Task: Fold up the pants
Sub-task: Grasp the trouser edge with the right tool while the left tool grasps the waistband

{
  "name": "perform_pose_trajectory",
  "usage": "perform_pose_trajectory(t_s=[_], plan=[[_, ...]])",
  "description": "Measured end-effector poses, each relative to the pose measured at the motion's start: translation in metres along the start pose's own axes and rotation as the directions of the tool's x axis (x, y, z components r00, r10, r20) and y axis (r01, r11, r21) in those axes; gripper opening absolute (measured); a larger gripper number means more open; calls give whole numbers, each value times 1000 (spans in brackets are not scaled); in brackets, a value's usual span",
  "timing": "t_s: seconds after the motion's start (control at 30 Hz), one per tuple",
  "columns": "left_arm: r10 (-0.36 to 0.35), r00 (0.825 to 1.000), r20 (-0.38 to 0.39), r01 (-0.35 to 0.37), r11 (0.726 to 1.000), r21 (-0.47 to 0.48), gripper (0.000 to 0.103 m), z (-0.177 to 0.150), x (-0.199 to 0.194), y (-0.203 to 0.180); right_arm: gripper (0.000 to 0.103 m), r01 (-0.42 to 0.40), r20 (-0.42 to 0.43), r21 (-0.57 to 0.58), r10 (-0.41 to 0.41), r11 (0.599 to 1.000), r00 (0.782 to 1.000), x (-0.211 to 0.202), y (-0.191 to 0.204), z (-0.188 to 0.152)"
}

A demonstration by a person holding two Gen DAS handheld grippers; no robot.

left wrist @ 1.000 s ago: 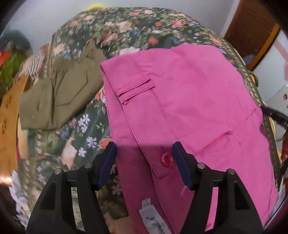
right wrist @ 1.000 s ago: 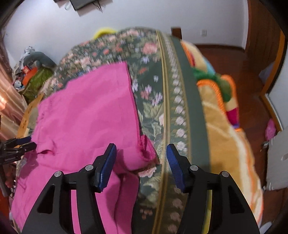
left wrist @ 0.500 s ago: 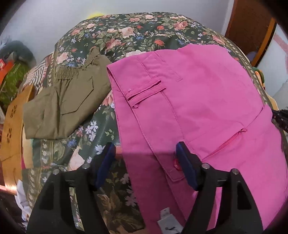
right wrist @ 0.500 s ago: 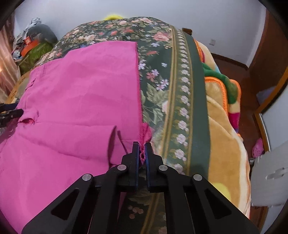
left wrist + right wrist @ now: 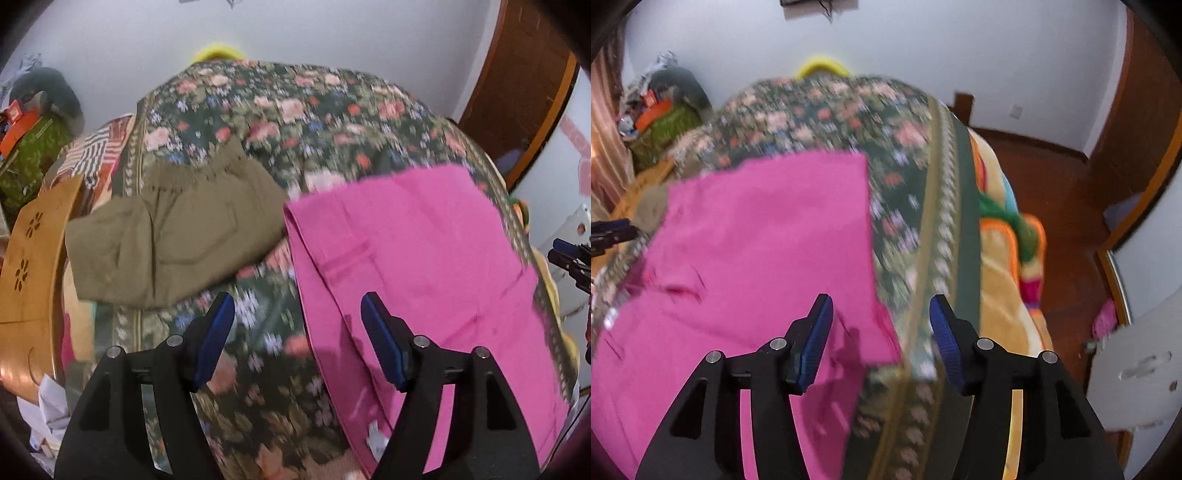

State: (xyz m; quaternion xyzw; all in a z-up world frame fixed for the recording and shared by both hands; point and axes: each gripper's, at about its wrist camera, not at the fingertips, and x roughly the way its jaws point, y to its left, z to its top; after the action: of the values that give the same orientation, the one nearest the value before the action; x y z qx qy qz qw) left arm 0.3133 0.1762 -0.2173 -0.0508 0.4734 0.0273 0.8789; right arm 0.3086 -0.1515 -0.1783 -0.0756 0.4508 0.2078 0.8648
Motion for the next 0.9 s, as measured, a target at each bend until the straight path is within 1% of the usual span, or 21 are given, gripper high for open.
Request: perform_pose_trajectory(t_s=[0.07,0.13,0.2,0.27,0.33,0.37,0.5,0.6,0.67,0.7,0.77,0.8,0.83,0.87,0.9], plan=[[-1,1000,5,1,1000,2,72,11,5,2,59,-36,16,-1,36,999,999,7,6,15],[10,1000,20,-10,1000,9,71,21,13,3,59,-41,25,-8,41,999,999,19,11,28],[9,1000,18,-9,1000,13,66,31,25,3,59,-44,25,-17,44,999,999,33,15,37],[4,1000,5,-5,1000,14,56,37,36,4,59,-34,19,-27,35,999,999,50,19,46],[1,1000,-7,-1,1000,16,52,42,48,4,59,-14,8,-36,14,999,1000,67,22,55],[-5,1000,-10,5,1000,15,52,44,53,5,59,-10,7,-35,10,999,1000,73,21,59],[-60,998,-29,60,998,-13,50,50,73,14,59,-19,8,-20,19,1000,1000,93,14,75],[-108,993,-39,107,994,-35,42,51,82,19,59,-41,0,-6,41,999,999,111,11,86],[-131,991,-35,130,991,-32,32,51,85,17,59,-58,-19,12,58,998,998,125,9,91],[-141,989,-36,140,990,-28,30,50,85,15,59,-67,-23,24,68,997,997,131,8,91],[-131,991,-41,130,991,-22,29,50,86,12,58,-83,-9,57,83,995,996,135,5,92],[-127,991,-40,126,992,-19,28,50,86,11,54,-94,-8,78,95,992,995,137,4,93],[-123,992,-38,123,992,-21,27,50,86,11,43,-109,-2,87,110,990,994,137,3,94],[-121,992,-39,120,992,-26,24,50,85,11,26,-126,3,97,126,987,992,137,3,94],[-117,992,-39,116,993,-31,23,51,85,11,17,-136,7,106,136,985,991,137,3,94]])
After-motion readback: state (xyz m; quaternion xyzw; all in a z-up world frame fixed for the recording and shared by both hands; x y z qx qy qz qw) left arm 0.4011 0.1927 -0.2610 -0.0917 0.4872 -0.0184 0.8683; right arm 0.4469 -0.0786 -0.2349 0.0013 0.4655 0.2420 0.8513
